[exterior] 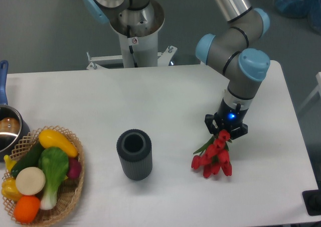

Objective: Place the flowers on the table
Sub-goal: 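Lower the held tulip bouquet onto the table beside the grey vase, then open the gripper to release the tulip stems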

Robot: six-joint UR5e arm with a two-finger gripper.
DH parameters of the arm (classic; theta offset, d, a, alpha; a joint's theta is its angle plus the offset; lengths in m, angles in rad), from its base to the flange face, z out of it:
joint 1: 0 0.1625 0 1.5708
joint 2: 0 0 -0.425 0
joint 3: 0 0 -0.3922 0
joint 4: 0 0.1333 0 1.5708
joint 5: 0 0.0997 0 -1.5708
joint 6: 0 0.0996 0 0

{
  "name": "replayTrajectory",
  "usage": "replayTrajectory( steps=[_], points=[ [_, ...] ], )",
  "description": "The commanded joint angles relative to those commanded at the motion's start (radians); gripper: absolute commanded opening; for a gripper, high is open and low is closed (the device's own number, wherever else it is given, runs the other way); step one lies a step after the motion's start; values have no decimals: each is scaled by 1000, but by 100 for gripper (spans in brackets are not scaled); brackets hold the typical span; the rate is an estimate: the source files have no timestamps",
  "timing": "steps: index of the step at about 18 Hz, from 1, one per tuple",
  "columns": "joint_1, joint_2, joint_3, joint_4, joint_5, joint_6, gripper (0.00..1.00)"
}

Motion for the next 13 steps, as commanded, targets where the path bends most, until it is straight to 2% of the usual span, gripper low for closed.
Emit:
replayTrajectory(
  steps=[3, 4, 5, 6, 7, 13],
  points=[
    [0, -9, 9, 2, 0, 2, 32],
    [0, -12, 14, 2, 0, 2, 41],
    [0, -14, 20, 3, 0, 2, 60],
    [0, -15, 31, 3, 0, 5, 87],
    [0, -14, 43, 2, 0, 8, 100],
    [24, 44, 65, 3, -9, -6, 100]
  ],
)
